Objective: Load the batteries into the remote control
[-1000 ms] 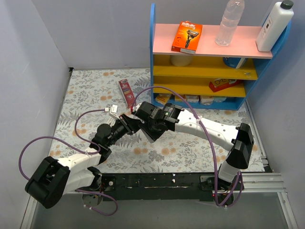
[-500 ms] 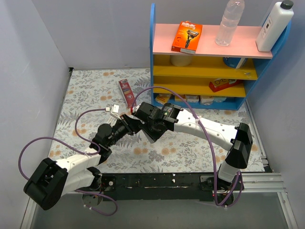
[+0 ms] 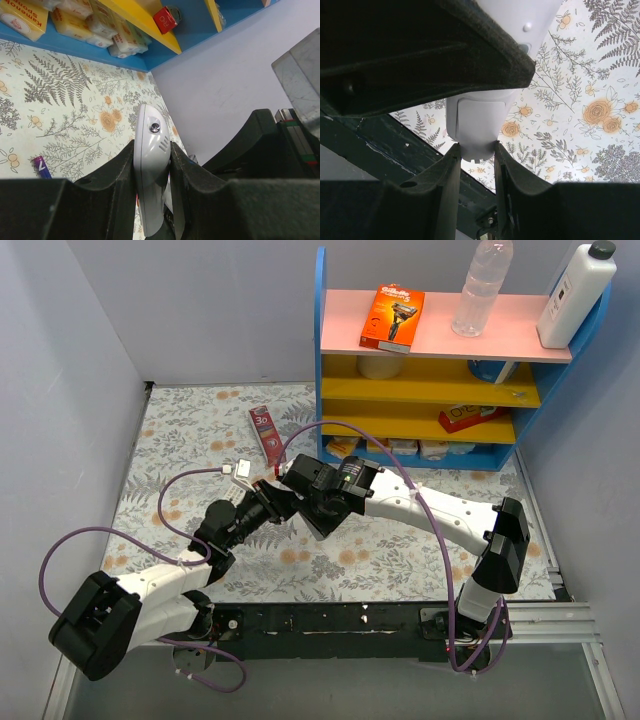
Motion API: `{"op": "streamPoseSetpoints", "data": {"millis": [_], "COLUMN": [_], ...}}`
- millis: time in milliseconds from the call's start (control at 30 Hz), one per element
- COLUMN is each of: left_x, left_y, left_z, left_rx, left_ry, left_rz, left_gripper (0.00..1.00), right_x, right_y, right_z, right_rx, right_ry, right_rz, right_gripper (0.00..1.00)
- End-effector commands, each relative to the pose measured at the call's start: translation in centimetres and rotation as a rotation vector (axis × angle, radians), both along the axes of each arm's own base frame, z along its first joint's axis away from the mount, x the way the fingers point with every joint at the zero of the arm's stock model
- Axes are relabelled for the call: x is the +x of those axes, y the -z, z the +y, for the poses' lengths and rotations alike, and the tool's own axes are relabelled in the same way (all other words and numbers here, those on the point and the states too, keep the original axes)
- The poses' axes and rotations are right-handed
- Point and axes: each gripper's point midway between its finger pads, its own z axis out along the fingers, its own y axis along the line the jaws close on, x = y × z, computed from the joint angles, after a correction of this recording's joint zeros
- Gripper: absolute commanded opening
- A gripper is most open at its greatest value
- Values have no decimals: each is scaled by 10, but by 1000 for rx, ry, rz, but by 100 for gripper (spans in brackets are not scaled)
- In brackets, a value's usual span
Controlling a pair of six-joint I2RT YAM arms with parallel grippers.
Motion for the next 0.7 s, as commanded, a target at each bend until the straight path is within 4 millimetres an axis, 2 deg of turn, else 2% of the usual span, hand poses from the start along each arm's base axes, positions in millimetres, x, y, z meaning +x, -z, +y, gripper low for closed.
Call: {"op": "streamPoseSetpoints", "data": {"millis": [0,500,667], "left_x": [-16,-21,-22], "left_y": [-26,-26,-33], "left_z": [-11,-16,-15], "left_rx": [-54,-56,-107], "left_ry": [82,105,105], "left_rz": [-67,-62,-45], "left_gripper": [0,0,0], "right_x": [17,33,30], "right_y": [-25,-44,-39], "right_z": [29,32,35], "right_rx": [133,207,221], "right_ry": [22,72,55], "right_rz": [-79,-164,-152], "right_gripper": [1,1,6]}}
